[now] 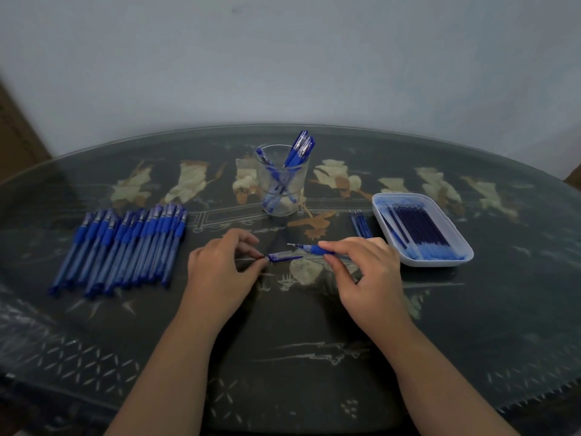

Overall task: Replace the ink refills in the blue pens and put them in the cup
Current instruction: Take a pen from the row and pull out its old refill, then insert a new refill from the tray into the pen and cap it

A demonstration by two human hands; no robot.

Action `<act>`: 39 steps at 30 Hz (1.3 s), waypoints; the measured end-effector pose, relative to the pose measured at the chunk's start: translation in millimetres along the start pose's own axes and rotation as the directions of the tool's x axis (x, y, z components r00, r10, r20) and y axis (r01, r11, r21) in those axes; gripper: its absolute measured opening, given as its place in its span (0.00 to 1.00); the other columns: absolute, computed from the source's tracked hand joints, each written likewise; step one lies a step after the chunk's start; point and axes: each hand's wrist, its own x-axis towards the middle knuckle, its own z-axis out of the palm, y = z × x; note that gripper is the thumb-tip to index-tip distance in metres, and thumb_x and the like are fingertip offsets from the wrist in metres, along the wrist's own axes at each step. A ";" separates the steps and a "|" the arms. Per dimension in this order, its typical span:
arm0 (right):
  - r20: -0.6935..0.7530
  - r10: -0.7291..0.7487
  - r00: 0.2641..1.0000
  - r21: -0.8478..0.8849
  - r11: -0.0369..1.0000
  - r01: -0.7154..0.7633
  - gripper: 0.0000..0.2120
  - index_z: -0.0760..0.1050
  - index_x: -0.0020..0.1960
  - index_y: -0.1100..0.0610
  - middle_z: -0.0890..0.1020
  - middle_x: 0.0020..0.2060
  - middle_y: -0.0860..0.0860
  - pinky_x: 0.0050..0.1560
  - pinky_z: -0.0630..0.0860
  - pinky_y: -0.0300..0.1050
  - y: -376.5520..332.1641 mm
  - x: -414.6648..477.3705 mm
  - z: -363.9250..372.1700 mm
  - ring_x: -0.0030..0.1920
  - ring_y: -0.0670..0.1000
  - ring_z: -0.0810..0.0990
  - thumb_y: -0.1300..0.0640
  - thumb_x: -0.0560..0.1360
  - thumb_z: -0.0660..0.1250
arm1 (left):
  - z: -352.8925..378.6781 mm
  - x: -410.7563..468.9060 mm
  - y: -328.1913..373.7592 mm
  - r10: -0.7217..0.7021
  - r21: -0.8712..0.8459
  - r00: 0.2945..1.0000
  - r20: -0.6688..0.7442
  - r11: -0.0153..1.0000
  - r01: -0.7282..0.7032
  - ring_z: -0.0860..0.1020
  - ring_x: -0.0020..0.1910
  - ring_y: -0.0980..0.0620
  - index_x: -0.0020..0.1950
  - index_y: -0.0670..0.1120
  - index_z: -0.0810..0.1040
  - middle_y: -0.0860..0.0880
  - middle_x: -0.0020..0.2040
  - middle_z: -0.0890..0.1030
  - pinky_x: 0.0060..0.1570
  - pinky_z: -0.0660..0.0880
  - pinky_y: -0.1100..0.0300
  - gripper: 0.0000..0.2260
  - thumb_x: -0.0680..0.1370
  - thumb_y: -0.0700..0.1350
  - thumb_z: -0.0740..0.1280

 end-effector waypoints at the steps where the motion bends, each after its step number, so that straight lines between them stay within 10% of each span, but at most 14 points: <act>1: -0.003 -0.006 1.000 -0.026 1.000 0.006 0.09 0.82 0.55 0.48 0.82 0.46 0.40 0.52 0.72 0.52 -2.8 0.3 -1.6 0.48 0.46 0.77 0.54 0.76 0.69 | 0.0 0.2 0.0 -0.001 -0.008 1.000 0.000 1.000 0.001 0.76 0.51 0.61 0.49 0.60 0.72 0.62 0.40 0.80 0.61 0.71 0.45 0.15 0.71 0.49 0.76; 8: -0.083 0.063 0.995 0.000 0.998 -0.064 0.08 0.82 0.55 0.51 0.81 0.47 0.42 0.52 0.71 0.41 -29.5 16.6 -16.6 0.49 0.43 0.76 0.57 0.76 0.71 | -5.6 -2.4 9.7 0.132 -0.138 0.979 -0.154 0.978 -0.154 0.75 0.56 0.63 0.53 0.55 0.77 0.64 0.50 0.79 0.63 0.69 0.60 0.13 0.71 0.50 0.74; 16: 0.204 0.497 0.844 0.546 0.657 -0.519 0.07 0.83 0.50 0.52 0.86 0.41 0.44 0.44 0.77 0.31 -59.4 30.7 -40.5 0.45 0.41 0.84 0.60 0.74 0.73 | 3.9 -14.4 53.1 0.128 -0.669 0.966 0.225 0.741 0.058 0.83 0.48 0.51 0.50 0.42 0.79 0.47 0.46 0.84 0.48 0.80 0.60 0.20 0.61 0.44 0.78; 34: 0.284 0.577 0.766 0.791 0.310 -0.528 0.14 0.82 0.50 0.58 0.86 0.45 0.54 0.49 0.80 0.47 -48.1 41.8 -61.7 0.48 0.53 0.85 0.56 0.66 0.71 | 0.5 -12.2 48.0 0.145 -0.449 0.980 0.139 0.891 -0.068 0.82 0.41 0.58 0.45 0.53 0.84 0.57 0.42 0.84 0.41 0.78 0.67 0.13 0.68 0.36 0.77; 39: 0.262 0.525 0.810 0.754 0.413 -0.511 0.10 0.81 0.50 0.57 0.86 0.43 0.55 0.54 0.81 0.52 -47.3 41.4 -60.3 0.50 0.55 0.85 0.66 0.70 0.71 | 0.8 -12.0 48.3 0.169 -0.417 0.979 0.116 0.903 -0.106 0.81 0.42 0.60 0.47 0.53 0.84 0.59 0.43 0.84 0.43 0.77 0.69 0.13 0.68 0.36 0.77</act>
